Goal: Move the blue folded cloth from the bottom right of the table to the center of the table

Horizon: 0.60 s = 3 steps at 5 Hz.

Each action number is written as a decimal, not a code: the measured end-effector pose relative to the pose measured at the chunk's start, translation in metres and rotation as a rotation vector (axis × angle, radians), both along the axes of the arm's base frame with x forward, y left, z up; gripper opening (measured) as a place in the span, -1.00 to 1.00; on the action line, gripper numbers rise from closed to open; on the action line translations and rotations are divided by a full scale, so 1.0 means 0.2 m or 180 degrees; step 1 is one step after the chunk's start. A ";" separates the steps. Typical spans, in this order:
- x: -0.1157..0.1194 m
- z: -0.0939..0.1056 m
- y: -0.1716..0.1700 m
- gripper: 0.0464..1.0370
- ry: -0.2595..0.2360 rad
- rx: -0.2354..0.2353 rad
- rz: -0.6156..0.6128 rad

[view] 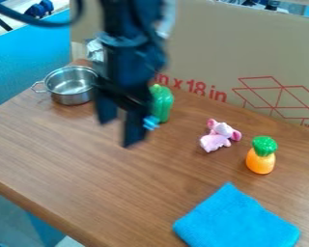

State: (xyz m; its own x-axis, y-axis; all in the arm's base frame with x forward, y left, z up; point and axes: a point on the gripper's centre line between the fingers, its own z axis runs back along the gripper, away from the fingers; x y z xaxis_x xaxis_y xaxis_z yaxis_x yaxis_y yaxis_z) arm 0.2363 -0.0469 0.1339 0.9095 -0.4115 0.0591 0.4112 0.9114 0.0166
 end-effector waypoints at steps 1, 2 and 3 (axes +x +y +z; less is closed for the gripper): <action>0.04 -0.08 -0.19 0.93 -0.0257 -0.0083 -0.0199; 0.09 -0.26 -0.34 0.93 -0.0158 -0.0185 -0.0272; 0.10 -0.38 -0.45 0.93 -0.0113 -0.0334 -0.0181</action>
State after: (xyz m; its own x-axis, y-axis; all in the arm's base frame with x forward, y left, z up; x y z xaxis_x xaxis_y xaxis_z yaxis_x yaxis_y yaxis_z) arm 0.2559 -0.1360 0.0586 0.8815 -0.4521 0.1364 0.4631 0.8841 -0.0622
